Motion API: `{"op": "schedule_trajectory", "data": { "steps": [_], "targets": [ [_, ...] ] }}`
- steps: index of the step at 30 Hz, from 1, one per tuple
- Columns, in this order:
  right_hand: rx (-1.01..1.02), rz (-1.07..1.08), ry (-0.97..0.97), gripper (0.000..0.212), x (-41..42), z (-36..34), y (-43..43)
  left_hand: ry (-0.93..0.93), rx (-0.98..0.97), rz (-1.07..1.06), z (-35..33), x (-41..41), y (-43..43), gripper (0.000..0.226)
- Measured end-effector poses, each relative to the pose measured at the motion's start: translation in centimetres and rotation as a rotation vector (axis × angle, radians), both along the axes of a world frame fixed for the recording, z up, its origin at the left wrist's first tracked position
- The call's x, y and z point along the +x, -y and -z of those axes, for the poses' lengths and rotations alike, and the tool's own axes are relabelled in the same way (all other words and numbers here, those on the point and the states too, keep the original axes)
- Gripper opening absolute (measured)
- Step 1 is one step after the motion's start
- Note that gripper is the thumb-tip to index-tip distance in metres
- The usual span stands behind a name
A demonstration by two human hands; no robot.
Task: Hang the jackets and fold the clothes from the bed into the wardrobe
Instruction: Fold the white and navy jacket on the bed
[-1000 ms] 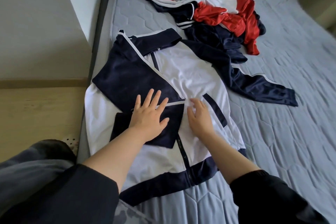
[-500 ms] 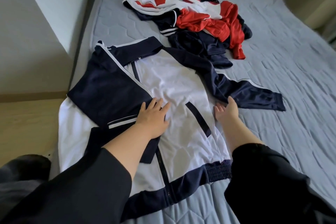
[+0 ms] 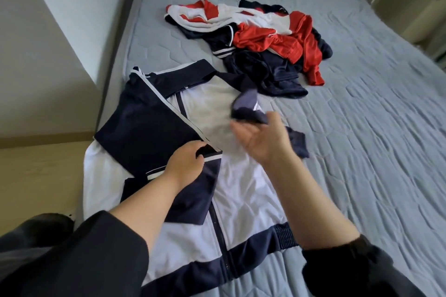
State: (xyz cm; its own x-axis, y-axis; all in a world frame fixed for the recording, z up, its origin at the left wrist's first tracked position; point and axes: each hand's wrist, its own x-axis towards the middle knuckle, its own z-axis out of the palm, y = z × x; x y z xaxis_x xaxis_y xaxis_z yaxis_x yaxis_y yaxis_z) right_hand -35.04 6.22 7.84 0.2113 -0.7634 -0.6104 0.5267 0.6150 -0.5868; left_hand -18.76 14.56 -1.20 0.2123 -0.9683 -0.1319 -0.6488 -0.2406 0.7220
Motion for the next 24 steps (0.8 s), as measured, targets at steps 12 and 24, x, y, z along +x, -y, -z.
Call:
{"op": "schedule_trajectory", "data": {
  "steps": [12, 24],
  "targets": [
    [-0.754, -0.611, -1.593, 0.059, -0.5, 7.1, 3.6, -0.489, 0.161, -0.317, -1.7, 1.4, -1.3, 0.035],
    [-0.448, -0.814, -1.094, 0.017, 0.4, 3.0, 3.8, -0.456, 0.248, -0.305, -1.2, 2.2, -3.2, 0.023]
  ]
}}
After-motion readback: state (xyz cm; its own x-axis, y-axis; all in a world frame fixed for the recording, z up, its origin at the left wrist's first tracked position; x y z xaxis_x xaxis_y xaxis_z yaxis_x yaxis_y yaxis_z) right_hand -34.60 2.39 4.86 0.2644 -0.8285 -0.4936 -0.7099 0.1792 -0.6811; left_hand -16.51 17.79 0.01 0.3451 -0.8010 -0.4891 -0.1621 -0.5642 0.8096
